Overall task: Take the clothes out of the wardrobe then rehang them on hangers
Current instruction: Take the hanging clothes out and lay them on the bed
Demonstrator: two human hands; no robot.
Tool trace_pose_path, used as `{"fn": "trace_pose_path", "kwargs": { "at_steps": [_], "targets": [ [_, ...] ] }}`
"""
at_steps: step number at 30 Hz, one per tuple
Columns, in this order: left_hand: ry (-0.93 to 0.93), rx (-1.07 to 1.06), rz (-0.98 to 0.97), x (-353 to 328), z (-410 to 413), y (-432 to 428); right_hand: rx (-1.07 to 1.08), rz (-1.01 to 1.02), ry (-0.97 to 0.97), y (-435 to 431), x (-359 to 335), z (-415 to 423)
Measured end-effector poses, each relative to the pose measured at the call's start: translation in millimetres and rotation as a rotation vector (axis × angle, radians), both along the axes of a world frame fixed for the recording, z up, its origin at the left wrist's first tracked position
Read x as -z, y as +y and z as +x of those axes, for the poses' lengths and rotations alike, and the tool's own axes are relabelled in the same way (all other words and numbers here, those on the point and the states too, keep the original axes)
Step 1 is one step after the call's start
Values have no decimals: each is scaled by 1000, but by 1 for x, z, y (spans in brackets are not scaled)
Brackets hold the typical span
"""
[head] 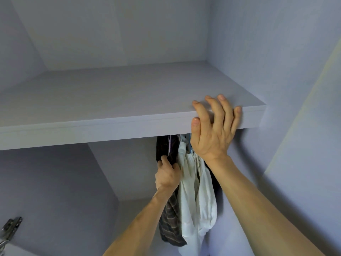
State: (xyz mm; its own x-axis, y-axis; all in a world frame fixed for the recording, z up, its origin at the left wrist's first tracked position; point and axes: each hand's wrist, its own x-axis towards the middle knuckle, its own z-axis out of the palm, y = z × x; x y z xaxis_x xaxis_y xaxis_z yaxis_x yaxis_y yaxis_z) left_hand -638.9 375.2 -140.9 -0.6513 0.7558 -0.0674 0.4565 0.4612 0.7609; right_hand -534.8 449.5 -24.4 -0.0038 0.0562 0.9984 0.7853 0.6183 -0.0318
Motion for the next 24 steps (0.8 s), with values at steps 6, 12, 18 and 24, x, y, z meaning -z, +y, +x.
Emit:
{"fn": "trace_pose_path", "kwargs": {
  "at_steps": [6, 12, 18, 24],
  "targets": [
    [40, -52, 10, -7, -34, -8, 2, -11, -5, -1, -1, 0],
    [11, 88, 137, -6, -48, -22, 16, -1, 0, -1, -1, 1],
    [-60, 145, 185, -19, -46, -18, 12, -21, -13, -4, -2, 2],
    [-36, 95, 289, -36, -31, -13, 22, -33, -22, -4, -2, 3]
  ]
}}
